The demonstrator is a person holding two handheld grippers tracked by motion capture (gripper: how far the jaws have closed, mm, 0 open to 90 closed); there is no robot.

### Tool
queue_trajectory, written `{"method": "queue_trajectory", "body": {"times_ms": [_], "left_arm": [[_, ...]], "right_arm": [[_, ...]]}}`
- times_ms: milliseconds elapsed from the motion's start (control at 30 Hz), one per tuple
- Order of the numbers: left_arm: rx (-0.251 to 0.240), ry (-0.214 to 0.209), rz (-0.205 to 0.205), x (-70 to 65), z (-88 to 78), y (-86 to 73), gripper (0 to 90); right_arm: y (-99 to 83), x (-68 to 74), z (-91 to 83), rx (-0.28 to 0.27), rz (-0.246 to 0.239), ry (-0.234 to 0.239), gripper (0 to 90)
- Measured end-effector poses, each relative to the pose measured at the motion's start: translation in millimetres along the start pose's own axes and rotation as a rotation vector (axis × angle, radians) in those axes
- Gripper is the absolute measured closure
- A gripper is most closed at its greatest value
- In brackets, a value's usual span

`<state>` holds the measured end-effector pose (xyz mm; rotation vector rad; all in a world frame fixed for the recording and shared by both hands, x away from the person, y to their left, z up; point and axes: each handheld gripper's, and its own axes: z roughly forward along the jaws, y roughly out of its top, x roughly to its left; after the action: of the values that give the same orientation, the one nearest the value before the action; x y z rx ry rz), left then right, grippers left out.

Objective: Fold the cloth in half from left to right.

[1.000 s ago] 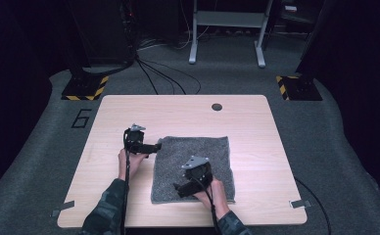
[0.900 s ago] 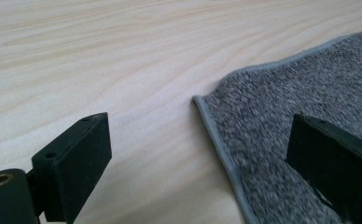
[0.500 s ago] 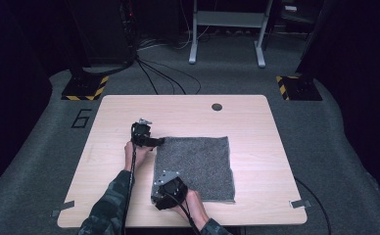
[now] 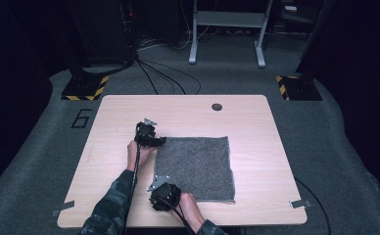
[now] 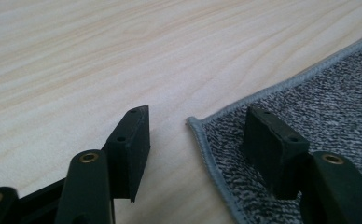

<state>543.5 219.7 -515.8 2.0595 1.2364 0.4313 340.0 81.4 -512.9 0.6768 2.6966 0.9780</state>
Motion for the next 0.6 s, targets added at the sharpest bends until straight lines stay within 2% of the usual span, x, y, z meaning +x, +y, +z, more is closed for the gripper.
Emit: {"method": "queue_trajectory", "body": {"times_ms": [33,67,100,200,233,267,367,433,533,567,600], "left_arm": [[0.005,0.0,0.007,0.0,-0.8,-0.4,39.4],[-0.008,0.001,-0.013,-2.4,-0.4,-1.2,39.5],[0.008,-0.002,0.017,-2.4,-2.0,-1.2,40.7],[0.013,0.028,0.045,-7.5,-3.2,-3.0,47.8],[0.009,0.036,0.042,-8.8,-3.5,-3.6,50.1],[-0.004,0.039,0.046,-9.5,-3.8,-5.2,53.5],[-0.027,0.038,0.06,-10.8,-6.1,-10.6,62.3],[-0.046,0.039,0.046,-12.0,-6.1,-12.4,69.1],[-0.06,0.024,0.054,-13.4,-5.5,-13.8,78.5],[-0.051,0.022,0.065,-13.5,-6.1,-13.8,82.0],[-0.06,0.021,0.058,-14.8,-5.2,-14.0,84.1]], "right_arm": [[-0.1,-0.8,0.1,-0.003,0.002,0.003,62.9],[-0.3,-0.7,0.4,-0.011,0.007,-0.001,63.6],[-0.9,-0.5,0.9,-0.02,0.003,-0.01,64.4],[-1.7,0.7,0.6,-0.026,0.029,-0.014,66.5],[-1.7,0.4,0.2,-0.021,0.024,-0.011,67.4],[-2.3,-0.1,0.0,-0.021,0.01,-0.009,68.7],[-2.5,1.5,-0.3,-0.023,0.009,-0.019,73.2],[-3.6,3.3,0.6,-0.043,0.009,-0.032,77.3],[-4.6,5.5,-1.2,-0.029,-0.007,-0.032,82.4],[-5.0,6.0,-1.2,-0.034,-0.003,-0.034,83.4],[-5.8,6.5,-0.3,-0.051,-0.001,-0.044,84.0]]}}
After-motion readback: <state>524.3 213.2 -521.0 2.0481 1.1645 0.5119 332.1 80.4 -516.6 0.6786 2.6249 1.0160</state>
